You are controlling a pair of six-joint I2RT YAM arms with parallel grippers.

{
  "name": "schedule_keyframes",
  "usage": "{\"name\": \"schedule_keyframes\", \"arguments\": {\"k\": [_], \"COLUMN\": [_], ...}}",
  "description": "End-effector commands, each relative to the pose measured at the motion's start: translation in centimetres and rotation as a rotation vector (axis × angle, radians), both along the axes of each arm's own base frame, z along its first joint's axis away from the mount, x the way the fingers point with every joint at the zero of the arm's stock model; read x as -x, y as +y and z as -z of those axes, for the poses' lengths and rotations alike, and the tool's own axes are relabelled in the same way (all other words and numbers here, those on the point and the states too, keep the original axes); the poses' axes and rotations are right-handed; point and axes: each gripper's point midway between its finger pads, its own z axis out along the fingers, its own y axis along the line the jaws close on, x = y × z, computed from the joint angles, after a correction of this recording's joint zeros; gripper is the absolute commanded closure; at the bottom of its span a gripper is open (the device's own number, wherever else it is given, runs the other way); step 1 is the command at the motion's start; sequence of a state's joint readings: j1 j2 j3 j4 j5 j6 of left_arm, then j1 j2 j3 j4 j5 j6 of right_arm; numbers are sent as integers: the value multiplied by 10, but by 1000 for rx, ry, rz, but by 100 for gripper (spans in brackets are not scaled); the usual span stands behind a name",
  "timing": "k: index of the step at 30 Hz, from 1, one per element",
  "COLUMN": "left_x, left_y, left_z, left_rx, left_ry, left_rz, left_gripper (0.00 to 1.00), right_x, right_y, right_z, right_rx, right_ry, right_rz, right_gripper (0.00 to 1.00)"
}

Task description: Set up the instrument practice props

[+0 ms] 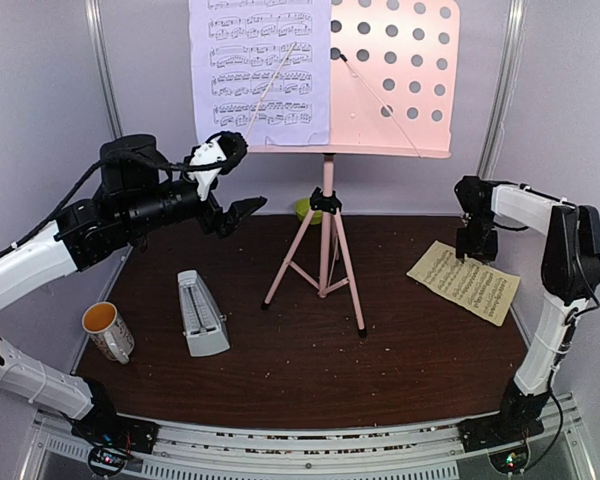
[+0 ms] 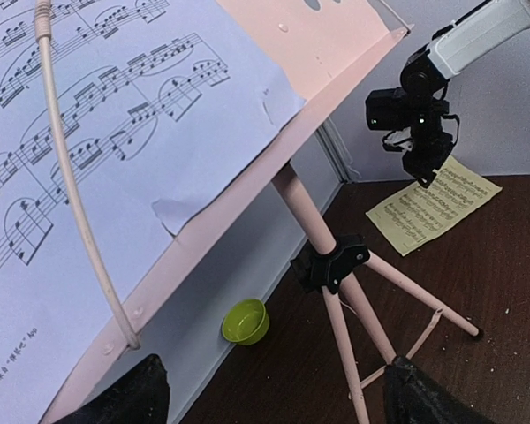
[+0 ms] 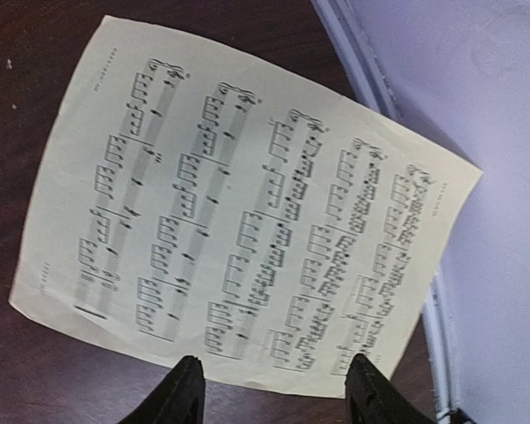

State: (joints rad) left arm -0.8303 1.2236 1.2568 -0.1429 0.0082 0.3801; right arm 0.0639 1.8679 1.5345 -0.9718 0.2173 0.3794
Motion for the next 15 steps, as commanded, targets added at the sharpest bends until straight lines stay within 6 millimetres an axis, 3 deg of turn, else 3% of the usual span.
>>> {"name": "schedule_keyframes", "arguments": {"k": [1,7,15], "left_x": [-5,-4,-1], "left_y": [3,4,10], "left_z": [-28,-30,-32], "left_rx": [79,107,106], "left_ry": [-32,-12,4], "left_rz": [-17,-22,-28], "left_gripper": [14,14,14], "right_x": [-18,-46,-59], "right_y": [34,74,76], "right_z": [17,23,45], "right_rx": [-216,-511,-515], "right_ry": [-31,-194,-237], "right_rz": [85,268,415], "right_gripper": [47,47,46]}}
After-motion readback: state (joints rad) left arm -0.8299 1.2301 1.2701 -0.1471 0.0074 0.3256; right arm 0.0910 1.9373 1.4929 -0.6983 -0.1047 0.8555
